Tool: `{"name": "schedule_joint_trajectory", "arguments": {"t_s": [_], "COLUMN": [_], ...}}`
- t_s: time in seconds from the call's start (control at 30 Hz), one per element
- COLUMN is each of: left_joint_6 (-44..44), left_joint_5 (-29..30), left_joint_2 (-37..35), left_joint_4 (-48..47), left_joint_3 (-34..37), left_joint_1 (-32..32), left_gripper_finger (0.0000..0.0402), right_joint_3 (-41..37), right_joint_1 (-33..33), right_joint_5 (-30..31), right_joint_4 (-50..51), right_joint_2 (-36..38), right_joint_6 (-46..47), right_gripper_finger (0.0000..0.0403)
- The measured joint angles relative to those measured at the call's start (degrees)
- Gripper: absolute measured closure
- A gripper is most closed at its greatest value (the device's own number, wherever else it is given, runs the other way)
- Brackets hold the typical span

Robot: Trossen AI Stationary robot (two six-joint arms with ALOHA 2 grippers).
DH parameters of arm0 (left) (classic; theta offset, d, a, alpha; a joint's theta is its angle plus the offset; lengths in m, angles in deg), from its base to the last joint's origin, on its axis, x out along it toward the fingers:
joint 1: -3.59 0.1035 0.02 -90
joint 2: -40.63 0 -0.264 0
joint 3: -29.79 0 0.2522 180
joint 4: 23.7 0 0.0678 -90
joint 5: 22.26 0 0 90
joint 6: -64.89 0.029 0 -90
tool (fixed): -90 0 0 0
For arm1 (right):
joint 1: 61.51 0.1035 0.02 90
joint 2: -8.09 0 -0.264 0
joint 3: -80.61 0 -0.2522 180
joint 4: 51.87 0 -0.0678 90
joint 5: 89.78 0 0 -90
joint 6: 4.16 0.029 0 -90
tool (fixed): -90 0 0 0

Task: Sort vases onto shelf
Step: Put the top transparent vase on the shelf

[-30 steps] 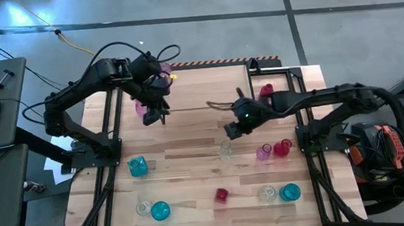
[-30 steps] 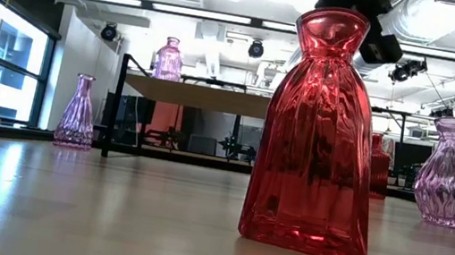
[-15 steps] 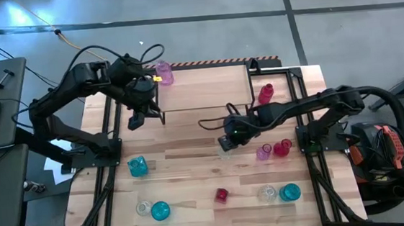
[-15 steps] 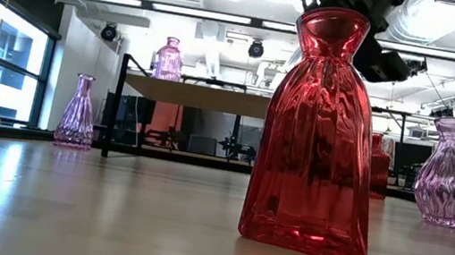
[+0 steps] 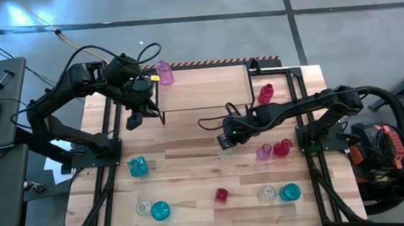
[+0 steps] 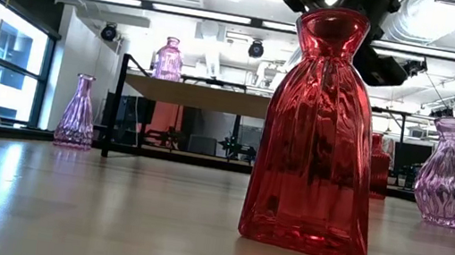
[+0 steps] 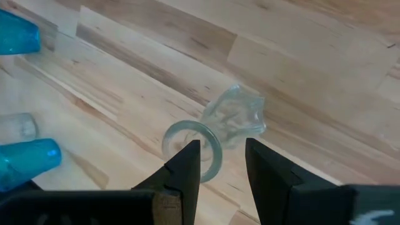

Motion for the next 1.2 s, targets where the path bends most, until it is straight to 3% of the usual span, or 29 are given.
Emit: {"name": "schedule_joint_trajectory", "arguments": {"t_s": [0.33,0.67,0.9,1.2], "left_joint_6": [0.07,0.10,0.09,0.13], "left_joint_5": [0.17,0.40,0.40,0.40], "left_joint_2": [0.00,0.00,0.02,0.02], "left_joint_4": [0.24,0.31,0.31,1.79], "left_joint_3": [0.00,0.00,0.00,0.00], "left_joint_1": [0.02,0.02,0.02,0.02], "left_gripper_finger": [0.0298,0.0298,0.0298,0.0298], "right_joint_3": [0.00,0.00,1.28,9.54], "right_joint_1": [0.00,0.00,-0.12,-1.59], "right_joint_5": [-1.07,-1.29,-1.67,-1.46], "right_joint_4": [-1.05,-1.30,-0.86,2.01], "right_joint_2": [-2.16,-2.16,-2.10,-2.08], "right_joint_6": [-0.11,-0.04,-0.07,-5.01], "right_gripper_finger": [0.0298,0.0397,0.0399,0.0400]}}
